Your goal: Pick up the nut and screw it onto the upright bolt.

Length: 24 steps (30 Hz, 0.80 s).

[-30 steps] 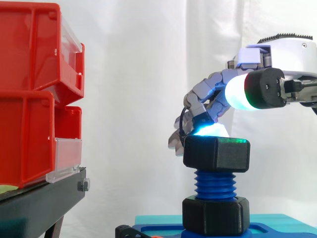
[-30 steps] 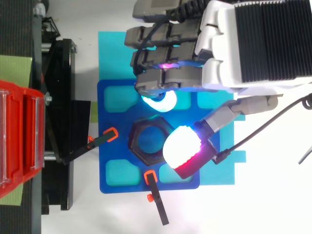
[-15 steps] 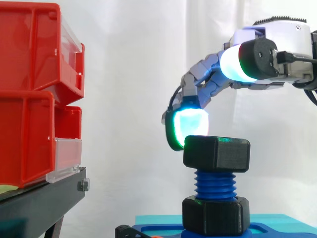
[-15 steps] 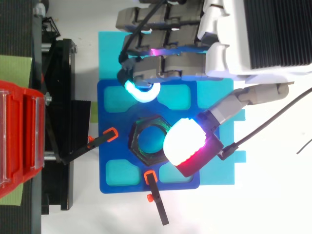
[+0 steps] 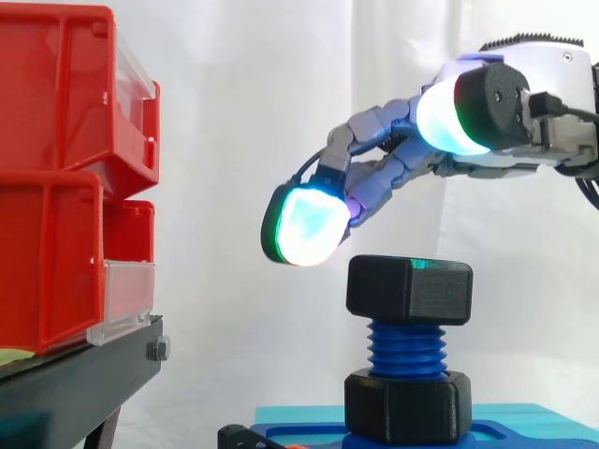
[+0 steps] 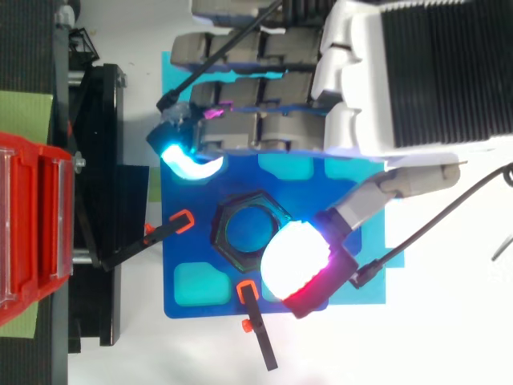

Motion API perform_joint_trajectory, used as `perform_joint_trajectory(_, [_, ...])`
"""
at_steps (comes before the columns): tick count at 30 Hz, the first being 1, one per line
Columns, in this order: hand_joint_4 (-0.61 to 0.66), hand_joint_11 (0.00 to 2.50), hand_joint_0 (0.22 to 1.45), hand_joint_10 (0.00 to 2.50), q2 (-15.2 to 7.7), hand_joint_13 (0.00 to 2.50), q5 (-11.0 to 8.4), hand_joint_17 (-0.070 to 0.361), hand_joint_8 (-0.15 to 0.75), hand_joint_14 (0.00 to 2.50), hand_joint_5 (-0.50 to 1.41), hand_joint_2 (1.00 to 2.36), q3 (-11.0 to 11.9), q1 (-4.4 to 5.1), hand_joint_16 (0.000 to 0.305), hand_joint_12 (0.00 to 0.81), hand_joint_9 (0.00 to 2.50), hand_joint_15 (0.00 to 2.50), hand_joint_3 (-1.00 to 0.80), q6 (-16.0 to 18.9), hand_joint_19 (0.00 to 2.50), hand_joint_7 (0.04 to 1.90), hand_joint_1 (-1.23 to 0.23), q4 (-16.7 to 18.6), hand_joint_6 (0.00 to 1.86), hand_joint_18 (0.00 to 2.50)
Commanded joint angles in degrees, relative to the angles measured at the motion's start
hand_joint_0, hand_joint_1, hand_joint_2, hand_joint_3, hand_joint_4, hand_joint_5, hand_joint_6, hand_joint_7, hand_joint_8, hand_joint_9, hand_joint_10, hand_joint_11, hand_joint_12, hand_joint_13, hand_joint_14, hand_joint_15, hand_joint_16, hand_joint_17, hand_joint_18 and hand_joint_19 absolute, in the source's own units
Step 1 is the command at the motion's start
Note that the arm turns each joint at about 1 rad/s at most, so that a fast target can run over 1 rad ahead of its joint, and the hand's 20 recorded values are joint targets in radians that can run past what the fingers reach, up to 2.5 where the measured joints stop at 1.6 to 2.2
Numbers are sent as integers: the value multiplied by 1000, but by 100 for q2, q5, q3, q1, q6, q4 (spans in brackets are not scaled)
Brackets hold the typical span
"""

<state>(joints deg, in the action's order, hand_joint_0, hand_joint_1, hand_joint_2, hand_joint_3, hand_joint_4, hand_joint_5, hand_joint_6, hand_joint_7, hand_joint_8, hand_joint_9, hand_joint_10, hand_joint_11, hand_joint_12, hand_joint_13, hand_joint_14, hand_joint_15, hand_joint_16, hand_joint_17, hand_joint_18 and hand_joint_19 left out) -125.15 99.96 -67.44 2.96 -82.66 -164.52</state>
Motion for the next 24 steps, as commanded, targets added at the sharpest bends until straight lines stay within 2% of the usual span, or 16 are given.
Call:
perform_joint_trajectory(1, [244, 0, 512, 0, -124, 399, 6, 90, 244, 0, -93, 1000, 3, 64, 40, 327, 593, 0, -500, 136, 0, 892, -35, 34, 504, 170])
perform_joint_trajectory(6, [257, 0, 515, 0, -115, 397, 24, 90, 247, 0, -78, 1000, 3, 117, 40, 326, 594, 0, -500, 145, 0, 1007, -39, -36, 504, 164])
perform_joint_trajectory(14, [248, 0, 520, 0, -115, 413, 32, 89, 253, 0, -69, 1000, 3, 143, 40, 328, 607, 0, -500, 162, 4, 1141, -57, -89, 504, 170])
perform_joint_trajectory(24, [231, 0, 525, 0, -124, 430, 41, 89, 259, 0, -64, 1000, 3, 126, 40, 328, 616, 0, -500, 162, 17, 1234, -82, -89, 504, 194])
